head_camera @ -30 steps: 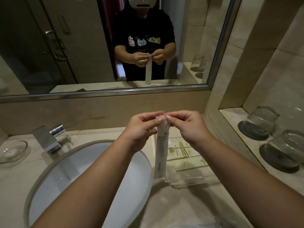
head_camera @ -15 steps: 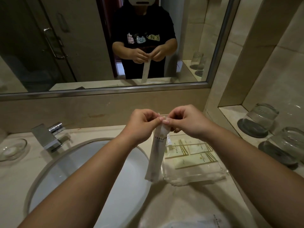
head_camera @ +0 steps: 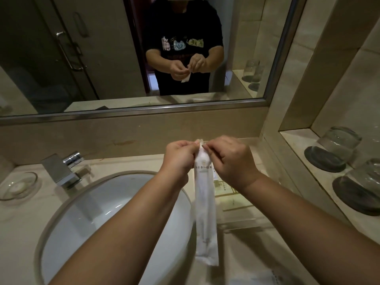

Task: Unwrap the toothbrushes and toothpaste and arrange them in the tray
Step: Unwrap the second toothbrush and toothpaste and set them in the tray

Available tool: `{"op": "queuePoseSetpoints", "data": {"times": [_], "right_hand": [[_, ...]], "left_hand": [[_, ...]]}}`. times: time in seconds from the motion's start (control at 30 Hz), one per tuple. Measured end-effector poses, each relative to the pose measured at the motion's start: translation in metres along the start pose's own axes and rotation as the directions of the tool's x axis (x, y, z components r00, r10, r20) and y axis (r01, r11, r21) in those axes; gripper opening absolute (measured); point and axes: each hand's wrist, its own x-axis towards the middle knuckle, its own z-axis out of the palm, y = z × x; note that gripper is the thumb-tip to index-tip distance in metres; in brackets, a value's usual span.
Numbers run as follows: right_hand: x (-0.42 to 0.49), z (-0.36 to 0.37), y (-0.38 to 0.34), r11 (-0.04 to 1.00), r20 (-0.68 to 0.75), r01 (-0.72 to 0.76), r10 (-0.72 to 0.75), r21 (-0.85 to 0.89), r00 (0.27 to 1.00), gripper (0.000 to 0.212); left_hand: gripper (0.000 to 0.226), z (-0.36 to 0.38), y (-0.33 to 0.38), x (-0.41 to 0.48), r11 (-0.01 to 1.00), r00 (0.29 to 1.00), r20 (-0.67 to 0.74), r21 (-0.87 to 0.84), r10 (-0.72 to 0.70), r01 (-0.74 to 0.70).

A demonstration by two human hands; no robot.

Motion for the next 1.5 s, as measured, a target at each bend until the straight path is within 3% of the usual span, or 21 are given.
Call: {"op": "queuePoseSetpoints", "data": {"times": [0.1,0.17,0.27,0.37,0.47,0.53,0.7,0.87,1.0,1.13,1.27,1.5], "right_hand": [[-0.006,0.007,-0.005,0.999,-0.008,-0.013,0.013,0.029,1.000,0.014],[-0.006,0.009,-0.006,0.951,0.045,-0.234,0.229,0.201,0.972,0.011],[-0.009,0.011,-0.005,0.751,0.124,-0.525,0.523,0.401,0.843,0.010],[-0.011,0.015,-0.011,0.603,0.146,-0.631,0.656,0.488,0.740,0.013],[-0.007,0.015,-0.011,0.421,0.190,-0.699,0.763,0.578,0.618,0.015],[-0.002,0.014,-0.009,0.356,0.215,-0.710,0.786,0.608,0.579,0.017],[0.003,0.013,-0.006,0.330,0.269,-0.714,0.764,0.617,0.586,0.019],[-0.001,0.014,-0.010,0.306,0.278,-0.722,0.775,0.621,0.568,0.018],[-0.004,0.018,-0.020,0.270,0.279,-0.709,0.784,0.651,0.554,0.017],[-0.008,0.025,-0.031,0.291,0.182,-0.704,0.838,0.648,0.514,0.021],[-0.013,0.032,-0.037,0.422,0.058,-0.727,0.844,0.541,0.533,0.025],[-0.028,0.031,-0.036,0.832,-0.175,-0.532,0.554,0.159,0.814,0.019]], "left_hand": [[0.029,-0.004,-0.004,0.006,0.998,0.996,-0.081,-0.061,-0.024,0.019],[0.030,-0.007,-0.007,0.007,1.000,0.995,-0.095,0.000,0.010,-0.010],[0.031,-0.007,-0.013,0.006,0.993,0.990,-0.121,0.103,0.078,-0.065],[0.028,-0.003,-0.017,0.000,0.989,0.991,-0.103,0.132,0.086,-0.073],[0.025,0.000,-0.020,-0.007,0.996,0.997,-0.008,0.040,0.074,-0.074],[0.025,0.000,-0.021,-0.010,0.996,0.995,0.048,-0.017,0.087,-0.086],[0.028,-0.002,-0.023,-0.018,0.989,0.982,0.117,-0.021,0.149,-0.147],[0.032,0.002,-0.029,-0.024,0.957,0.966,0.043,0.131,0.255,-0.259],[0.038,0.003,-0.031,-0.024,0.949,0.954,-0.049,0.132,0.296,-0.288],[0.039,0.009,-0.034,-0.023,0.958,0.944,-0.168,0.085,0.283,-0.273],[0.041,0.014,-0.037,-0.021,0.975,0.946,-0.236,0.046,0.222,-0.218],[0.038,0.016,-0.037,-0.026,0.993,0.967,-0.244,-0.059,0.081,-0.098]]}}
